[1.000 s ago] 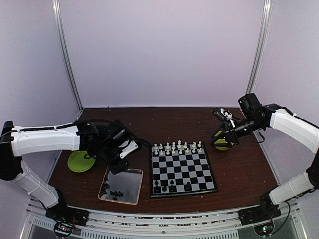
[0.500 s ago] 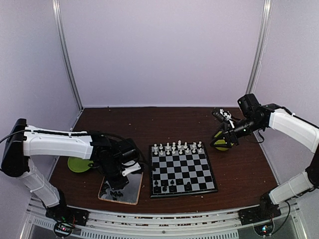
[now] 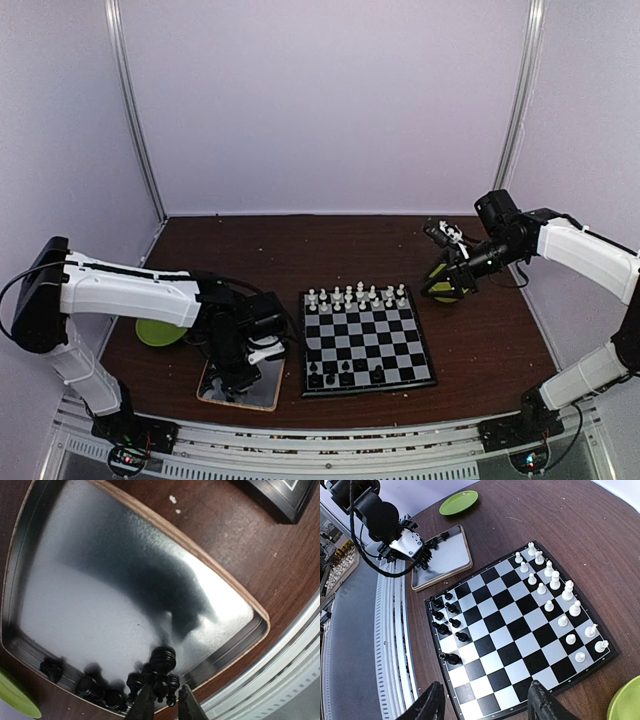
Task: Set up the chess pieces on the board
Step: Pick up the bishop from the storage box.
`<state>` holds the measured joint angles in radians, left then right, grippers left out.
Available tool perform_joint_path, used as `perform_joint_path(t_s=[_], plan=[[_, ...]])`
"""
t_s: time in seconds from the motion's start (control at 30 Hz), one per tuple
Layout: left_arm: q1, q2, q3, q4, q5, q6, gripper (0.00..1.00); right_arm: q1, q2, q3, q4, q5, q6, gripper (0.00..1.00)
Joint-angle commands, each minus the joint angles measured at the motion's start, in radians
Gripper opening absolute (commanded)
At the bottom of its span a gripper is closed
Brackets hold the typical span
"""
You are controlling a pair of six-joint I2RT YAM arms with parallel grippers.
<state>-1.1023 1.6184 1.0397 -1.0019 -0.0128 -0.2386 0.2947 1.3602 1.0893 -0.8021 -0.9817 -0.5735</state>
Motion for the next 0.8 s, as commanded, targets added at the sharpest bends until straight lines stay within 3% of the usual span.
perform_joint_path(t_s=[0.0, 0.47, 0.63, 0.77], plan=[[-0.007, 0.020, 0.025, -0.024, 0.010, -0.005, 0.16, -0.003, -0.001, 0.022, -0.016, 0.005, -0.008, 0.56], [-0.007, 0.056, 0.088, -0.040, 0.001, 0.029, 0.00, -0.003, -0.004, 0.023, -0.020, 0.005, -0.010, 0.56], [-0.007, 0.078, 0.151, -0.059, -0.025, 0.045, 0.01, -0.003, -0.006, 0.023, -0.021, 0.005, -0.011, 0.56], [-0.007, 0.083, 0.147, -0.073, -0.009, 0.045, 0.13, -0.004, -0.009, 0.022, -0.022, 0.007, -0.014, 0.56]])
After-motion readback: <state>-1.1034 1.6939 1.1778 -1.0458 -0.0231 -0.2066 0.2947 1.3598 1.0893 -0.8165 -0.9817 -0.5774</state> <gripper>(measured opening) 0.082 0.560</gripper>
